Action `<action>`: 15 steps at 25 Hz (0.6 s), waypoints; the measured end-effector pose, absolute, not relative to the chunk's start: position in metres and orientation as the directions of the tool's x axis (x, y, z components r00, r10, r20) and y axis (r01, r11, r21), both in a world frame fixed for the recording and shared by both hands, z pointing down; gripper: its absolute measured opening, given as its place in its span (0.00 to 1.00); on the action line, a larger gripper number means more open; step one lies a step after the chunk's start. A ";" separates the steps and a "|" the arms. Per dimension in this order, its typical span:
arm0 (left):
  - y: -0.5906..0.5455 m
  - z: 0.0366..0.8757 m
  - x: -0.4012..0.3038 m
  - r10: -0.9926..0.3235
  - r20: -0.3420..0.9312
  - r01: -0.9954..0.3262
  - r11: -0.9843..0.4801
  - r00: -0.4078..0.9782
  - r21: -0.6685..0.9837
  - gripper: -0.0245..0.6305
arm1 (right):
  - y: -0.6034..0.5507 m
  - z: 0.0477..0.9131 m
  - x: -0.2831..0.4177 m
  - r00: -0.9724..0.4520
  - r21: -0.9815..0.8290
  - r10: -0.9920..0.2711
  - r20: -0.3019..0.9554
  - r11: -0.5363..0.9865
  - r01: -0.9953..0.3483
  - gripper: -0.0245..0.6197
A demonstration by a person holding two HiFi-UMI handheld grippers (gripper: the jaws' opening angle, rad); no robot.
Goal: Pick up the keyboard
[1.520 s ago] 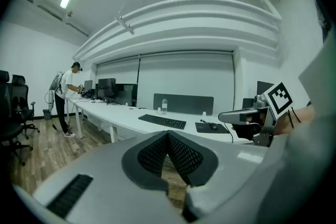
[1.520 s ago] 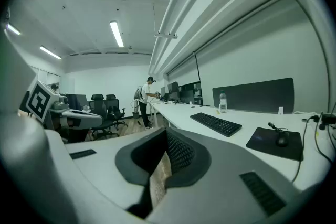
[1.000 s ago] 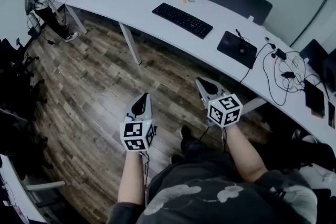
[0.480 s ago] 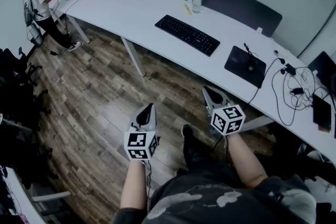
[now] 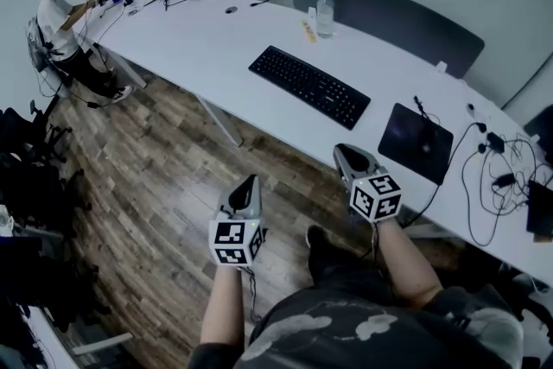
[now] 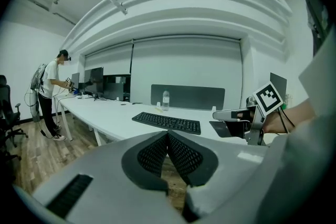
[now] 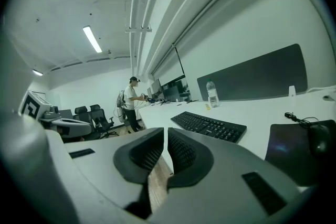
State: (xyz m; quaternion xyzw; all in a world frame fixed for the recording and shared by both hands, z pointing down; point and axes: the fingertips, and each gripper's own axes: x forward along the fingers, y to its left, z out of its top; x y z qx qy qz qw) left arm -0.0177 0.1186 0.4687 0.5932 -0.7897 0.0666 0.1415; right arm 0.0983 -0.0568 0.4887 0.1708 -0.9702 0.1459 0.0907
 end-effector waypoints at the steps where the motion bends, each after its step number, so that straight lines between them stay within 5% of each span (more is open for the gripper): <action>1: 0.108 0.469 -0.023 -0.917 0.310 -0.956 0.285 -0.253 0.064 0.04 | -0.067 0.490 0.092 -0.924 -0.255 -0.303 0.231 0.898 -0.358 0.07; 15: -0.011 0.475 -0.084 -0.910 0.352 -0.967 0.250 -0.219 0.046 0.04 | -0.183 0.509 0.038 -0.919 -0.296 -0.301 0.255 0.880 -0.371 0.07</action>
